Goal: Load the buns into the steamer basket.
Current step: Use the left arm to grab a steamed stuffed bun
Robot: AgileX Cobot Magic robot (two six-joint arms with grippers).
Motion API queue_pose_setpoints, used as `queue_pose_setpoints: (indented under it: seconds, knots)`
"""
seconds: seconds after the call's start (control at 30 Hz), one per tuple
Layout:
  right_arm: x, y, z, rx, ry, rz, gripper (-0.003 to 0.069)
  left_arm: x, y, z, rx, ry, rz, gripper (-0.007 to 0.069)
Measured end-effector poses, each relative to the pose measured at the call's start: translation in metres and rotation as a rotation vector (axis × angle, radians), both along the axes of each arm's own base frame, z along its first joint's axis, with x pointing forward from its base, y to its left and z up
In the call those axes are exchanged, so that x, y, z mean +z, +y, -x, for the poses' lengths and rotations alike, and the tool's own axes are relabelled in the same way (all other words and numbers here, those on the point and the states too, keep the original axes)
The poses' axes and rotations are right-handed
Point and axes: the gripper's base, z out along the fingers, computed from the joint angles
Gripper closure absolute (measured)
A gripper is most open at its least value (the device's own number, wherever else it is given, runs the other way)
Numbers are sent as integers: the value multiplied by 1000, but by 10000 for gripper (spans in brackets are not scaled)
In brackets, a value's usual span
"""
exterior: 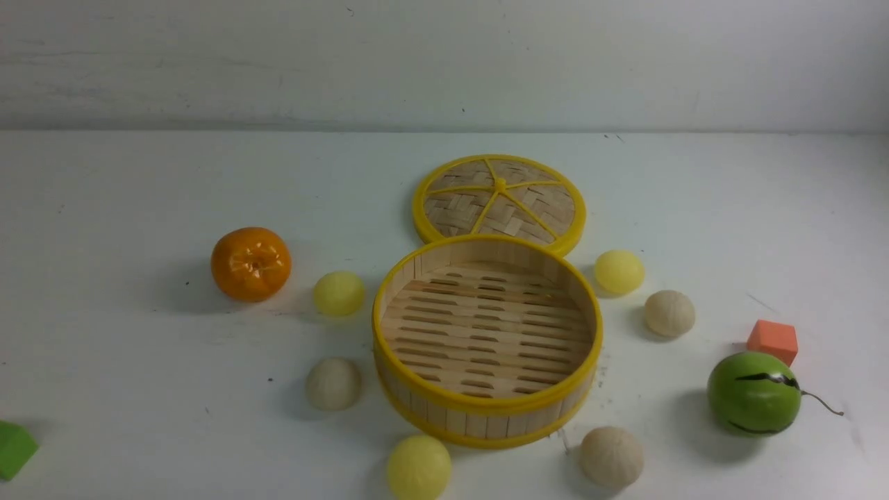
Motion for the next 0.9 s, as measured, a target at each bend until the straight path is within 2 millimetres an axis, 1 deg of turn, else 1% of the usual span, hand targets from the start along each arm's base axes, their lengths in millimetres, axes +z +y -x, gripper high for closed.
queue_pose_setpoints:
  seconds: [0.27, 0.37, 0.4, 0.43, 0.47, 0.57, 0.6, 0.63, 0.73, 0.9]
  knots:
    - [0, 0, 0, 0, 0, 0, 419, 1, 0, 0, 1, -13, 2, 386]
    - [0, 0, 0, 0, 0, 0, 419, 5, -1, -1, 4, -45, 61, 386]
    - [0, 0, 0, 0, 0, 0, 419, 9, -3, -2, 17, -79, 195, 386]
    - [0, 0, 0, 0, 0, 0, 419, 10, -3, -2, 19, -82, 211, 386]
    - [0, 0, 0, 0, 0, 0, 419, 14, -4, -3, 30, -109, 319, 386]
    - [0, 0, 0, 0, 0, 0, 419, 22, -3, -4, 55, -182, 504, 386]
    - [0, 0, 0, 0, 0, 0, 419, 23, -3, -4, 56, -187, 511, 386]
    - [0, 0, 0, 0, 0, 0, 419, 27, -2, -4, 68, -227, 569, 386]
    - [0, 0, 0, 0, 0, 0, 419, 31, 0, -4, 81, -269, 622, 386]
    - [0, 0, 0, 0, 0, 0, 419, 35, -2, -3, 69, -244, 650, 417]
